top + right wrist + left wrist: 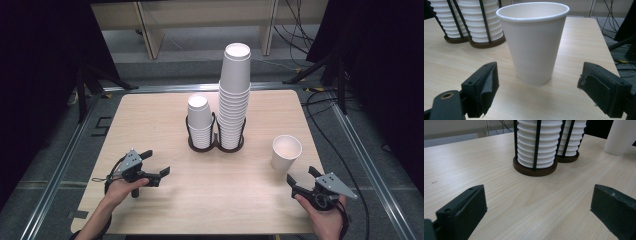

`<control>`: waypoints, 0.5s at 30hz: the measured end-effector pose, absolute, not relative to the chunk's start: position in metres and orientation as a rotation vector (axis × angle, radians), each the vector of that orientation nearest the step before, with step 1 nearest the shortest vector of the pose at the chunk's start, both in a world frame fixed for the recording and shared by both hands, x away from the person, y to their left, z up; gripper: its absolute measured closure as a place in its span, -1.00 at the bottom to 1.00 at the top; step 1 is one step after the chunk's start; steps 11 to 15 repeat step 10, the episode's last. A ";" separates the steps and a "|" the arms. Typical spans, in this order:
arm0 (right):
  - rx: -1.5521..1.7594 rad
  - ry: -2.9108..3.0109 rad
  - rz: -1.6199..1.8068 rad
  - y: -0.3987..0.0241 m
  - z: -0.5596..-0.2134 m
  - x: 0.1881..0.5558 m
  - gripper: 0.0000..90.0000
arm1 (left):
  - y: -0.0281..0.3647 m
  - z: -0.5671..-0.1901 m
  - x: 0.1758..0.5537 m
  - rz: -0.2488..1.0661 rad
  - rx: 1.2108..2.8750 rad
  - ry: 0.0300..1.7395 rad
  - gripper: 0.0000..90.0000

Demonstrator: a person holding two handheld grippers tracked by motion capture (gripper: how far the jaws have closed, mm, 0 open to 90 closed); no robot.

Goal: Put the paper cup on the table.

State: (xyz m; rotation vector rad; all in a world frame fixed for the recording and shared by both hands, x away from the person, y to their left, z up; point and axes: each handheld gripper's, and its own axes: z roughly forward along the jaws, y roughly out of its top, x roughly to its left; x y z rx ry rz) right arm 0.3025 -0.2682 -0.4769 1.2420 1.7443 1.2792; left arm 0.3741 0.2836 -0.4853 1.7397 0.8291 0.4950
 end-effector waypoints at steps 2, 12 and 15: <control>1.271 1.714 1.296 -0.267 -0.479 0.300 -0.64 | 0.283 -0.485 0.374 0.493 1.740 0.827 -1.00; 1.272 1.694 1.298 -0.267 -0.481 0.299 -0.63 | 0.279 -0.483 0.374 0.485 1.742 0.813 -1.00; 1.272 1.694 1.298 -0.267 -0.481 0.299 -0.63 | 0.279 -0.483 0.374 0.485 1.742 0.813 -1.00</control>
